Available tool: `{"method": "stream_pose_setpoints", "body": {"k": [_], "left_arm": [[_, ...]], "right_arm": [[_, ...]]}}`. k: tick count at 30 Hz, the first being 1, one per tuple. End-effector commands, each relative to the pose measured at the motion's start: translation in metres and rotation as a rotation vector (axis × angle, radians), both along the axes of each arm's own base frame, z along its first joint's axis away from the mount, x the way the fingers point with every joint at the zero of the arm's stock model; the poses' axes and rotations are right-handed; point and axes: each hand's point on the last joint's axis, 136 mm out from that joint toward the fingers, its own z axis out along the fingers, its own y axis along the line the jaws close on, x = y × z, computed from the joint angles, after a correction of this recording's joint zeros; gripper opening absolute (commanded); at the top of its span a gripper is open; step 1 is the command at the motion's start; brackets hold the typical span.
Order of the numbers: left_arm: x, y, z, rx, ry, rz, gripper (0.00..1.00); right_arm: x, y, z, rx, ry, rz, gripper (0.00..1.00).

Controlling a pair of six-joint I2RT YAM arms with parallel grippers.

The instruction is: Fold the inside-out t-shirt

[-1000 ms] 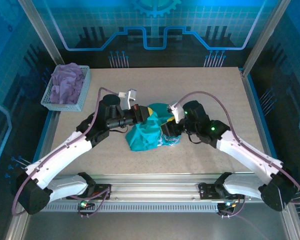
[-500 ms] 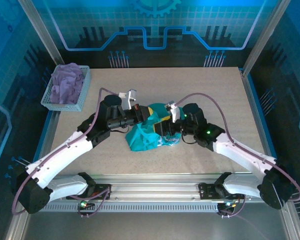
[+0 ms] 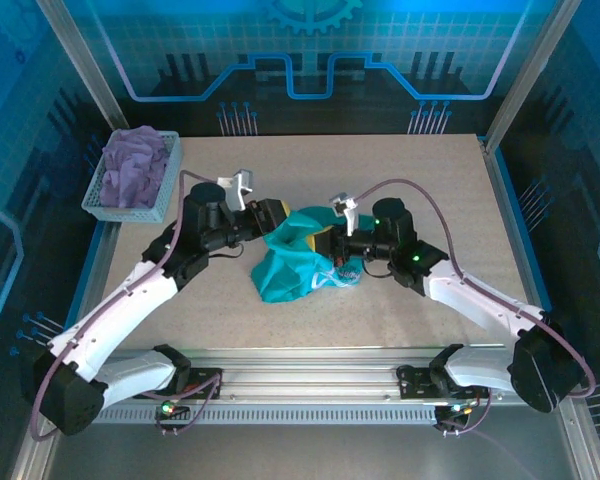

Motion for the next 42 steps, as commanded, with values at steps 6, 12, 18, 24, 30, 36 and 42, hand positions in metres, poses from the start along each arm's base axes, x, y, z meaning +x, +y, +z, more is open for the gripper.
{"method": "stream_pose_setpoints", "body": {"k": [6, 12, 18, 24, 30, 36, 42], "left_arm": [[-0.033, 0.004, -0.008, 0.131, -0.103, -0.193, 0.46], [-0.047, -0.014, -0.016, 0.125, -0.133, -0.339, 0.47], [-0.049, -0.023, -0.041, 0.228, -0.103, -0.383, 0.47], [-0.056, -0.032, -0.046, 0.227, -0.099, -0.435, 0.45], [-0.061, -0.04, -0.041, 0.189, -0.111, -0.476, 0.32], [-0.065, -0.052, -0.037, 0.155, -0.123, -0.521, 0.36], [-0.052, -0.061, -0.036, 0.154, -0.124, -0.497, 0.37]], "right_arm": [[-0.014, -0.004, 0.027, 0.1, -0.07, 0.115, 0.0], [-0.013, -0.006, 0.036, 0.13, -0.095, 0.147, 0.0], [-0.015, -0.011, 0.045, 0.151, -0.12, 0.166, 0.0], [-0.01, -0.019, 0.048, 0.156, -0.124, 0.142, 0.0], [-0.007, -0.02, 0.046, 0.153, -0.113, 0.136, 0.0], [-0.005, -0.02, 0.048, 0.16, -0.109, 0.122, 0.0], [-0.007, -0.022, 0.045, 0.159, -0.094, 0.115, 0.0]]}}
